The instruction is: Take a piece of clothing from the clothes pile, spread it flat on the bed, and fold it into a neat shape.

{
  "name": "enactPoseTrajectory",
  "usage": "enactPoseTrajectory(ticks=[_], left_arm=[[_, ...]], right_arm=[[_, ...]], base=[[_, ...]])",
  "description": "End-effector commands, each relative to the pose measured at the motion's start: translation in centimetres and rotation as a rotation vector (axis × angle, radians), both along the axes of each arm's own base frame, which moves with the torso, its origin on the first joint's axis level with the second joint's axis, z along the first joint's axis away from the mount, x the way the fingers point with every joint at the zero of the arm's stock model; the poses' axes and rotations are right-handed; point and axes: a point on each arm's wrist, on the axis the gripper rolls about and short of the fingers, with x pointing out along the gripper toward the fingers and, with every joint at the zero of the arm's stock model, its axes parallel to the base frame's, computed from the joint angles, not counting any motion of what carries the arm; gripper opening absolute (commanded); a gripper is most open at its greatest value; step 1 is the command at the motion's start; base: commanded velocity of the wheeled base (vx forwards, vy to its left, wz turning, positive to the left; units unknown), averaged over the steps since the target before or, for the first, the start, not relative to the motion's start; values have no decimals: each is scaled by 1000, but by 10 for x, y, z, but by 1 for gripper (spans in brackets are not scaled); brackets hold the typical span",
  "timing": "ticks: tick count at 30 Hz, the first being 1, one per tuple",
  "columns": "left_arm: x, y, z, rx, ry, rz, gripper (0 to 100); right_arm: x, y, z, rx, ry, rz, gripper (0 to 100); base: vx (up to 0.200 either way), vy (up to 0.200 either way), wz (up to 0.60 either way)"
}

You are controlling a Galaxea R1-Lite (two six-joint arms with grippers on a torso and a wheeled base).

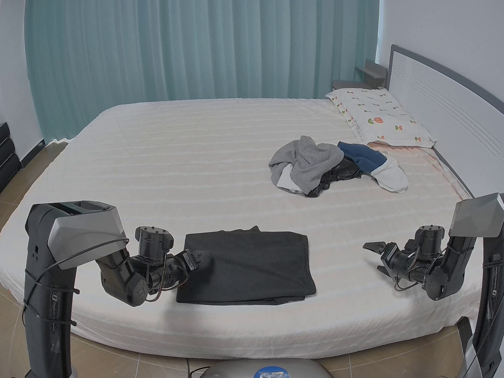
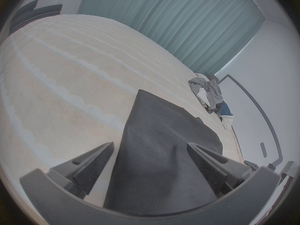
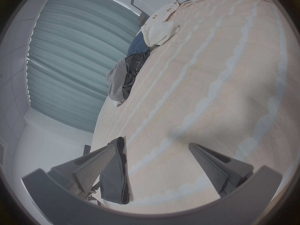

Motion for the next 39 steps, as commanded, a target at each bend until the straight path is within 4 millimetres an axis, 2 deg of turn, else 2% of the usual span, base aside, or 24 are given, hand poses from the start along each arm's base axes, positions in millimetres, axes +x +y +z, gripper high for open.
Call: enactPoseTrajectory(ticks=[1, 32, 39], left_arm=[[1, 0, 0, -2, -3, 3, 0], [-1, 2, 1, 24, -5, 70, 0], [-2, 2, 2, 14, 0, 78, 0]], right_arm=[[0, 0, -1, 0, 3, 2, 100], [-2, 2, -1, -3, 7, 6, 100], [-1, 2, 0, -3, 4, 6, 100]], base=[[0, 0, 0], [0, 0, 0], [0, 200, 0]])
